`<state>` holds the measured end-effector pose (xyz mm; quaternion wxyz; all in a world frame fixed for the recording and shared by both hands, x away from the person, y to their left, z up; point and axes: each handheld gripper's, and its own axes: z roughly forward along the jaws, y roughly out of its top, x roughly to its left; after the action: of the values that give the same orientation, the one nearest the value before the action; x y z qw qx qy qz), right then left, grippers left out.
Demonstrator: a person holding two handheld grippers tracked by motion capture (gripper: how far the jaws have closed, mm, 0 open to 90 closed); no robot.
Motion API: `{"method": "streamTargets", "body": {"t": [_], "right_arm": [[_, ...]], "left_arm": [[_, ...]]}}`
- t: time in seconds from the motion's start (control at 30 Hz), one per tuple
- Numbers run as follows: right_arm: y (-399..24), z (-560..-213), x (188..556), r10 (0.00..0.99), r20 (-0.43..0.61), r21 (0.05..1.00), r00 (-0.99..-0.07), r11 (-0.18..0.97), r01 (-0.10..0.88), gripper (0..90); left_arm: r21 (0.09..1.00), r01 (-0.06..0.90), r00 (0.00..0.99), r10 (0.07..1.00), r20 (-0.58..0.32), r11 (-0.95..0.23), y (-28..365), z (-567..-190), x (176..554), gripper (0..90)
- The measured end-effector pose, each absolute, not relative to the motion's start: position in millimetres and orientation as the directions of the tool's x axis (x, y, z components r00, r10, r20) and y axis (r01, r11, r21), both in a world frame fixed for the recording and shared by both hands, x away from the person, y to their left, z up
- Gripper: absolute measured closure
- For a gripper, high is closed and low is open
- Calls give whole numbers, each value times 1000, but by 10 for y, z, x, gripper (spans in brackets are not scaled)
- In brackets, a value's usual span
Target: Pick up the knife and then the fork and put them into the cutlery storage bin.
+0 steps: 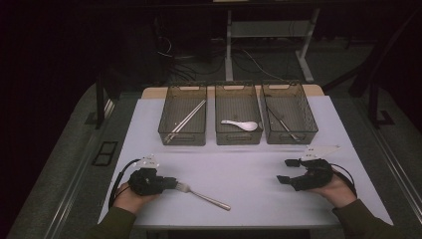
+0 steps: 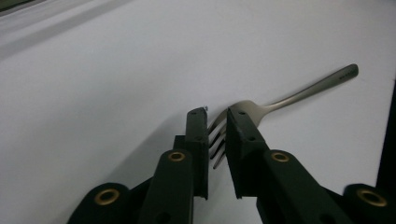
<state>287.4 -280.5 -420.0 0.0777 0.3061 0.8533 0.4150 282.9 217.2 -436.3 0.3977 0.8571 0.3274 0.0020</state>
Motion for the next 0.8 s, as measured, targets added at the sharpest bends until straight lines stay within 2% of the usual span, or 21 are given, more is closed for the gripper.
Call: {"method": "streamTargets", "body": {"t": [0.03, 0.17, 0.3, 0.6, 0.8], "right_arm": [[-2806, -4198, 2874, 587, 120, 756, -801, 469, 457, 304], [-2809, -4192, 2876, 587, 120, 759, -800, 465, 456, 304], [-2808, -4191, 2877, 586, 120, 759, -801, 466, 455, 304], [-2808, -4170, 2882, 580, 122, 764, -806, 464, 449, 303], [-2787, -4126, 2914, 562, 128, 769, -817, 464, 440, 311]], "left_arm": [[678, 554, 793, 553, -254, -483, 2159, -4367, 2828, 836], [679, 539, 814, 515, -269, -499, 2100, -4358, 2834, 852], [717, 511, 838, 462, -292, -474, 2054, -4295, 2830, 882], [772, 422, 871, 450, -198, -475, 1900, -4120, 2802, 895], [825, 378, 874, 456, -168, -421, 1805, -3978, 2839, 895]]}}
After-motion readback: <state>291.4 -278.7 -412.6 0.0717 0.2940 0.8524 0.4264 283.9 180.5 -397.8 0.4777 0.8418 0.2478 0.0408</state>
